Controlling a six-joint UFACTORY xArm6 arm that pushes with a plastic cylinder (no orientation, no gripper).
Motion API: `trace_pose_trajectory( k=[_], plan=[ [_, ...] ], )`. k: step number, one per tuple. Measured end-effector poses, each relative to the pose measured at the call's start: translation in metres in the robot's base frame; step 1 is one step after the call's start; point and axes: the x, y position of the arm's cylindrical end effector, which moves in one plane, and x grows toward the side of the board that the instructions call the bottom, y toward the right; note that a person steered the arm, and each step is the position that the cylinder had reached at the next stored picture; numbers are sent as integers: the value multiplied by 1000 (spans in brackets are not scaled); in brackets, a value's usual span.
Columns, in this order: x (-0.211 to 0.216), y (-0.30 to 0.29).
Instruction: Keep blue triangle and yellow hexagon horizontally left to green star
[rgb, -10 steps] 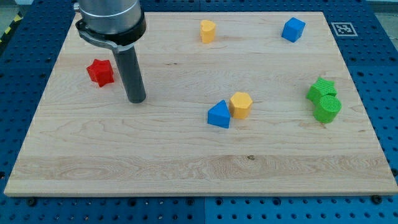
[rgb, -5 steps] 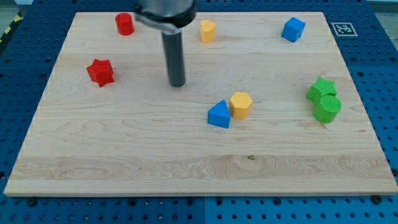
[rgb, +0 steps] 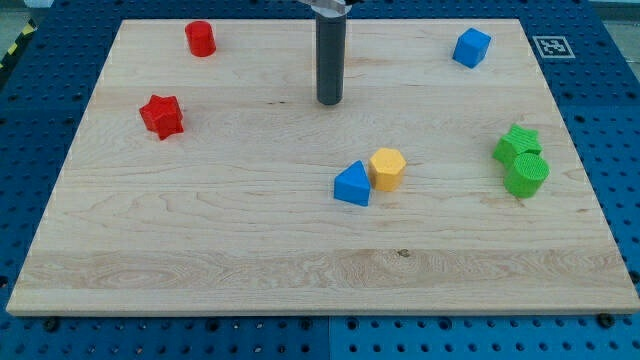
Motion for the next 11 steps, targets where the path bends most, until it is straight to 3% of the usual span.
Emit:
trace_pose_trajectory(
  k=[5, 6, 9, 11],
  plan=[
    [1, 13],
    [4, 47],
    [68, 95],
    [72, 101]
  ],
)
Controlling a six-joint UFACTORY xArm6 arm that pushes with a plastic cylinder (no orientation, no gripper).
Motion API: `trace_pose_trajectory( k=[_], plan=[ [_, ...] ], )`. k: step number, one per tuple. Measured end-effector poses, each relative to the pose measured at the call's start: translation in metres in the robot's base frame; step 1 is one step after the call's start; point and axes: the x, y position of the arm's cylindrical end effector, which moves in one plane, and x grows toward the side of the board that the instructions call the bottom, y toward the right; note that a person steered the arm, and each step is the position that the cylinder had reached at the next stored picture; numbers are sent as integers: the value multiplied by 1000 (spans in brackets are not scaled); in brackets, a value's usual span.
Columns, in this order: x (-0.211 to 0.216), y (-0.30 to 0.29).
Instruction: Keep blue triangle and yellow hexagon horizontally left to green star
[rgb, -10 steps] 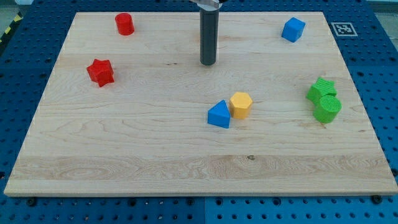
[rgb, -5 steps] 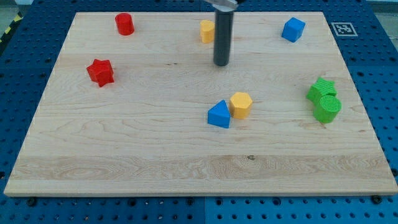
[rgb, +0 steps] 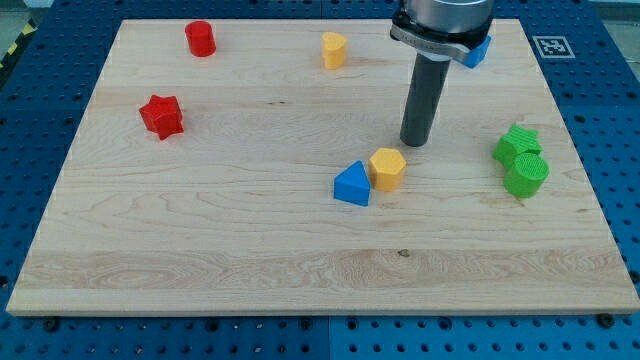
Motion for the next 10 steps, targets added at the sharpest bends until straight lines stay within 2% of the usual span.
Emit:
trace_pose_trajectory(
  k=[1, 4, 6, 8, 10],
  plan=[
    [26, 12],
    [27, 18],
    [33, 53],
    [37, 58],
    [104, 38]
  ],
)
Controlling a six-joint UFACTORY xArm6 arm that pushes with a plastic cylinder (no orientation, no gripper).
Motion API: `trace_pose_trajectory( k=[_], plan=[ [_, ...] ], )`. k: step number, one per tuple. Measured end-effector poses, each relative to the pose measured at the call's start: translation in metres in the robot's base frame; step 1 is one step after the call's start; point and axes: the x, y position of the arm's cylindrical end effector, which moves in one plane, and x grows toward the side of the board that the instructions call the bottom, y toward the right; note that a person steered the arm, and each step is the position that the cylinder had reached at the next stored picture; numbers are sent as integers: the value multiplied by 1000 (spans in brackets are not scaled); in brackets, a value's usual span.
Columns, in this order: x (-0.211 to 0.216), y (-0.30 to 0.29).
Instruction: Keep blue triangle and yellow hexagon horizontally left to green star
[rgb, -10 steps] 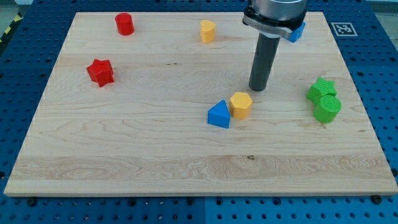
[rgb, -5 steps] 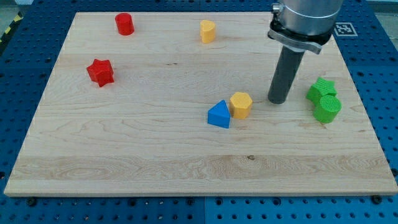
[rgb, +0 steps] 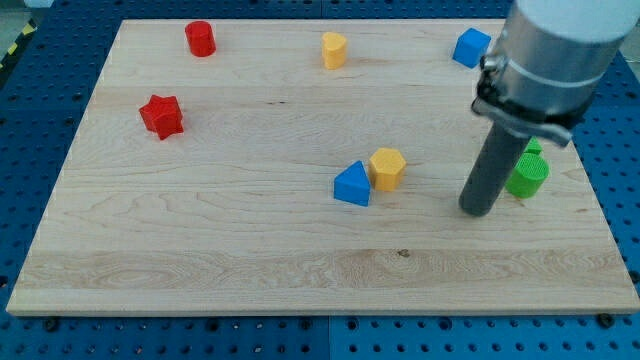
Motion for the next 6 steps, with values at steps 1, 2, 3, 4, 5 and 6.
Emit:
trace_pose_trajectory(
  k=[1, 2, 3, 4, 5, 6],
  plan=[
    [17, -49],
    [-10, -96],
    [-57, -113],
    [-68, -112],
    [-46, -95],
    [-40, -79]
  ],
)
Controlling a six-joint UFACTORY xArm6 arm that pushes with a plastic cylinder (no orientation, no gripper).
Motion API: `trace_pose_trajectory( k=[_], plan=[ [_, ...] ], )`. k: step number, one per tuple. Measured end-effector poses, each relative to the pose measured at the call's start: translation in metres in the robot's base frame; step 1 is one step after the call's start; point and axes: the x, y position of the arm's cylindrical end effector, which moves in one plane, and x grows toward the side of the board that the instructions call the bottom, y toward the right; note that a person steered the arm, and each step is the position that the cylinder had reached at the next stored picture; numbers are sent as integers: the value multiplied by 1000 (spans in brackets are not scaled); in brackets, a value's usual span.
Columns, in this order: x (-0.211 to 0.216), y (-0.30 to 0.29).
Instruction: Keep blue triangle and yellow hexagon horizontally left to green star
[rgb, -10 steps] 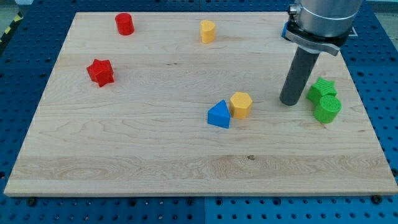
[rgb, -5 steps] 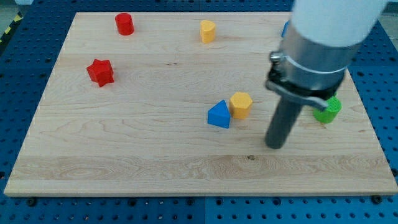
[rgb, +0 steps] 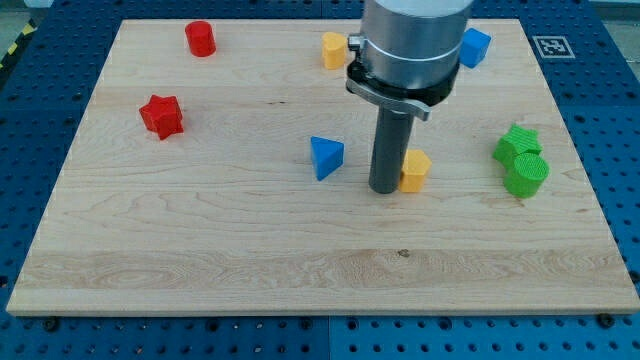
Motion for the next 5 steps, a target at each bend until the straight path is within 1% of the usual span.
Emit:
trace_pose_trajectory(
  k=[1, 2, 3, 4, 5],
  plan=[
    [10, 1],
    [29, 1],
    [18, 12],
    [-51, 20],
    [-59, 20]
  ],
)
